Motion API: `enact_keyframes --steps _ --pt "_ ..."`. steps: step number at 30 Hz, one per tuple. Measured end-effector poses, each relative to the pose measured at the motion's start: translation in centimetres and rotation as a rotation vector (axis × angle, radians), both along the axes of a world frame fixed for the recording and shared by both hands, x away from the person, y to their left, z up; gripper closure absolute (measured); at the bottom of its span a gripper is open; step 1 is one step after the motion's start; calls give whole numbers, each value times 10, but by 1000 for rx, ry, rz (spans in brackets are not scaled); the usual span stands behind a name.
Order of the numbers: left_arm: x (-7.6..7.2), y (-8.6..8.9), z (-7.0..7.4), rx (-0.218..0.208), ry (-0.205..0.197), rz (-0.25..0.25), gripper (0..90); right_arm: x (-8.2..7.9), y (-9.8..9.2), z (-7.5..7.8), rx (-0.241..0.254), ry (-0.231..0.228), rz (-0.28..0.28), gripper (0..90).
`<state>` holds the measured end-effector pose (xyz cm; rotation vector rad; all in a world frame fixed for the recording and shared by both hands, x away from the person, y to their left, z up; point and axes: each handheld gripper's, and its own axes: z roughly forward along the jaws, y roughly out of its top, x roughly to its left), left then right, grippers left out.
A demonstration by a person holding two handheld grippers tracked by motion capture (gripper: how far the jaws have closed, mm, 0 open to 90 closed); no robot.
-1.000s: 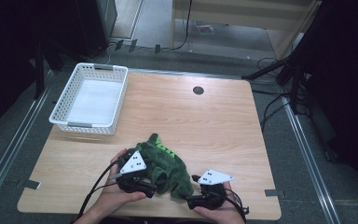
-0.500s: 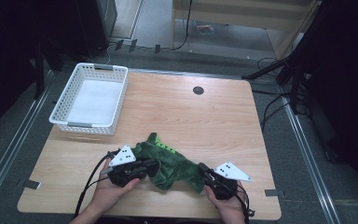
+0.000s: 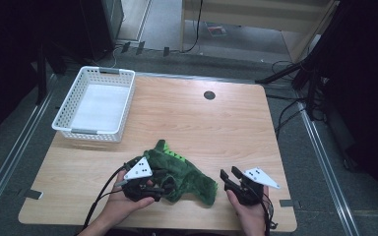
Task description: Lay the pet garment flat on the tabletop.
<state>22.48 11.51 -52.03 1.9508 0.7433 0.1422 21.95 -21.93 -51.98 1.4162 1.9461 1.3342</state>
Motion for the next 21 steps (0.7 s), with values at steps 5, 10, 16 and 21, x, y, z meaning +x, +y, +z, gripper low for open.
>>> enact_keyframes --steps 5,10,16,21 --pt "1 4 0 25 14 -9 385 -20 13 -1 39 47 208 344" --pt "2 5 -6 93 8 -48 655 -20 31 -13 -135 99 158 658" --pt "6 8 0 16 42 -77 829 -12 23 2 -72 -4 113 820" --pt "1 1 26 -63 -13 -99 835 -8 14 44 -8 -177 34 821"
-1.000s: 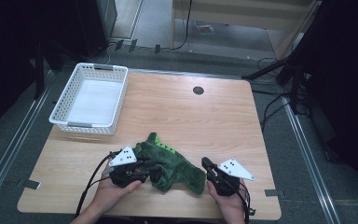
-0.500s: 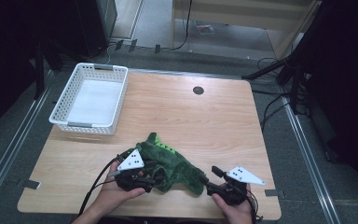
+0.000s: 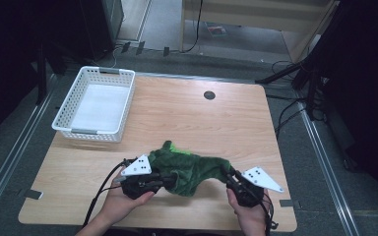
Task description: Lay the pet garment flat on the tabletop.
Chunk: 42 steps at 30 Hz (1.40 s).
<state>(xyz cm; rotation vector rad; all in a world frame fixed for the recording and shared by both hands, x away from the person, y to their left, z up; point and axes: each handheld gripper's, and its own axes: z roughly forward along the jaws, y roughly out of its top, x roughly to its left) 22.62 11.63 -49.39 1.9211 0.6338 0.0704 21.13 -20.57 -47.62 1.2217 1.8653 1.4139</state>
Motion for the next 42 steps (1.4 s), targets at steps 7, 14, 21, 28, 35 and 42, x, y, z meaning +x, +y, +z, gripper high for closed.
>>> enact_keyframes --steps 7,14,21,28,35,42 --pt "-13 0 53 -158 3 -101 833 -6 22 96 -81 -262 -4 821" --pt "27 24 20 -160 142 137 805 81 67 96 -184 -98 48 735" --pt "53 62 -40 -122 293 385 552 126 51 27 15 120 59 463" --pt "57 55 -37 -105 212 433 471 97 47 0 -40 175 137 416" --pt "58 35 -48 2 198 406 474 82 62 -45 -117 271 243 540" --pt "57 36 -53 4 202 359 507 62 74 -65 -115 367 271 621"
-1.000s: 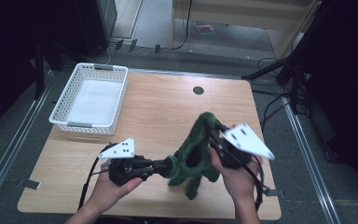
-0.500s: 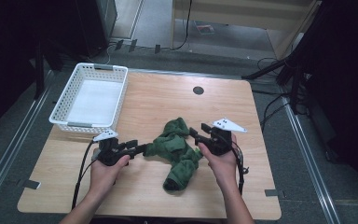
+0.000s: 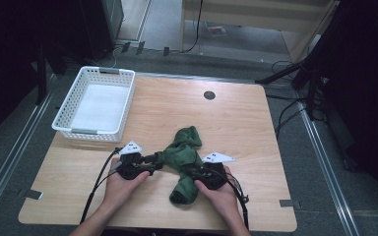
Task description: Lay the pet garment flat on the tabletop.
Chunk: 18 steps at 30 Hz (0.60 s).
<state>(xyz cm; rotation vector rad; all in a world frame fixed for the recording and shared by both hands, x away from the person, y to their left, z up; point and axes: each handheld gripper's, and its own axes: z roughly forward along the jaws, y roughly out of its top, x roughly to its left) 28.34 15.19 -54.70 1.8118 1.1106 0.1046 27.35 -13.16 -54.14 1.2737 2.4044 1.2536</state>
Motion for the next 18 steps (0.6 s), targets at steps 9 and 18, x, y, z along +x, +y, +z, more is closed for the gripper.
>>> enact_keyframes --steps 9,18 --pt "-2 13 16 -79 -56 25 473 1 -25 35 208 -88 -83 477" --pt "-7 -3 18 -105 -87 -80 456 54 -20 10 12 -26 -168 514"
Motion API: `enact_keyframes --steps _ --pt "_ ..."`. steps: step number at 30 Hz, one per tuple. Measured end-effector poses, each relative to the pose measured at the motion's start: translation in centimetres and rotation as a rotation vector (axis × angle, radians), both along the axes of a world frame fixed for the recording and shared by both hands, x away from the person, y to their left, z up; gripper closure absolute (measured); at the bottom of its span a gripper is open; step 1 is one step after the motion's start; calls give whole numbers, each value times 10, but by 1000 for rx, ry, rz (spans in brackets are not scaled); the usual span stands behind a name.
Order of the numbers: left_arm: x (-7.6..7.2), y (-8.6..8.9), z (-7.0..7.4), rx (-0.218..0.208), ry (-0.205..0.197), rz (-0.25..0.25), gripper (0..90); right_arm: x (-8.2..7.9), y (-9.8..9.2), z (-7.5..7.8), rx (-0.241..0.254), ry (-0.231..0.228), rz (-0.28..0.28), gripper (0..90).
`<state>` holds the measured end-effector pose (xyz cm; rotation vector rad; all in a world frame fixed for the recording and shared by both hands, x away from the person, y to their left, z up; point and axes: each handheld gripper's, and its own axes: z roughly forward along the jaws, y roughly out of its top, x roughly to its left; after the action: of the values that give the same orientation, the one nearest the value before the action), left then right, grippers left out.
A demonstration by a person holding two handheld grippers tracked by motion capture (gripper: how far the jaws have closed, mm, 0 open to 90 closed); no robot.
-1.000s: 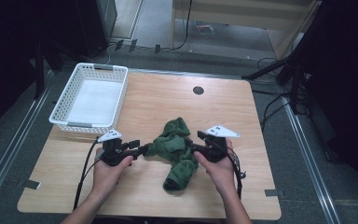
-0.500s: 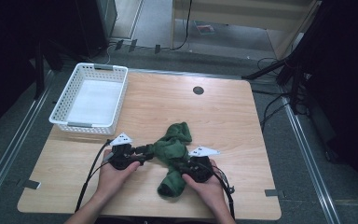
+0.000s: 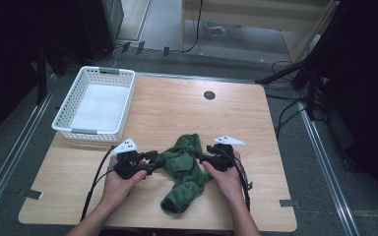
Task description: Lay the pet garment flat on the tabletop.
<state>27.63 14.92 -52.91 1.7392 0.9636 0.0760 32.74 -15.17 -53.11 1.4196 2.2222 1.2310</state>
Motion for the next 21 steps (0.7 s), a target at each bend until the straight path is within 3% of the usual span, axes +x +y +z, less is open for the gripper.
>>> enact_keyframes --steps 1,2,3,4,5,6,7,8,9,10,11,12,13,14,15,17,18,20,21 --pt "0 -2 -1 16 -1 -10 484 3 2 -2 -18 7 5 584" --pt "0 -4 -2 36 0 -16 484 3 2 -2 -18 7 5 584" --pt "-1 -7 -5 85 6 -22 630 7 5 -2 -33 -3 7 776" --pt "-1 -7 -5 85 6 -22 703 7 6 0 -24 -21 7 835" --pt "-1 -8 -6 96 9 -39 703 7 6 0 -24 -21 7 835" --pt "-1 -7 -6 95 11 -48 795 5 7 10 15 -76 -6 900" --pt "-1 -7 -5 95 9 -53 795 5 7 10 15 -76 -6 900" --pt "-1 -6 -4 88 8 -63 835 3 9 24 50 -134 -3 900" --pt "-1 -6 -4 88 8 -63 839 3 9 24 50 -134 -3 900" --pt "-1 -5 -3 86 9 -66 839 2 12 31 57 -171 12 900" --pt "0 -4 -2 88 4 -62 834 2 21 47 48 -220 35 884" --pt "0 -4 -2 87 4 -59 829 2 23 52 46 -223 36 815" --pt "0 -3 -2 85 7 -58 829 2 23 52 46 -223 36 815" --pt "0 -1 -2 86 9 -48 817 3 25 56 57 -213 47 731" --pt "0 2 -2 84 13 -37 812 6 26 56 72 -151 79 587" --pt "0 4 -2 79 20 -34 813 5 26 51 46 -137 88 545" --pt "1 8 -2 69 28 -25 814 3 18 36 -6 -118 79 494" --pt "1 10 -3 60 36 -23 812 1 12 27 2 -97 64 472" --pt "2 14 -3 47 43 -18 810 -2 -1 11 52 -53 59 439"
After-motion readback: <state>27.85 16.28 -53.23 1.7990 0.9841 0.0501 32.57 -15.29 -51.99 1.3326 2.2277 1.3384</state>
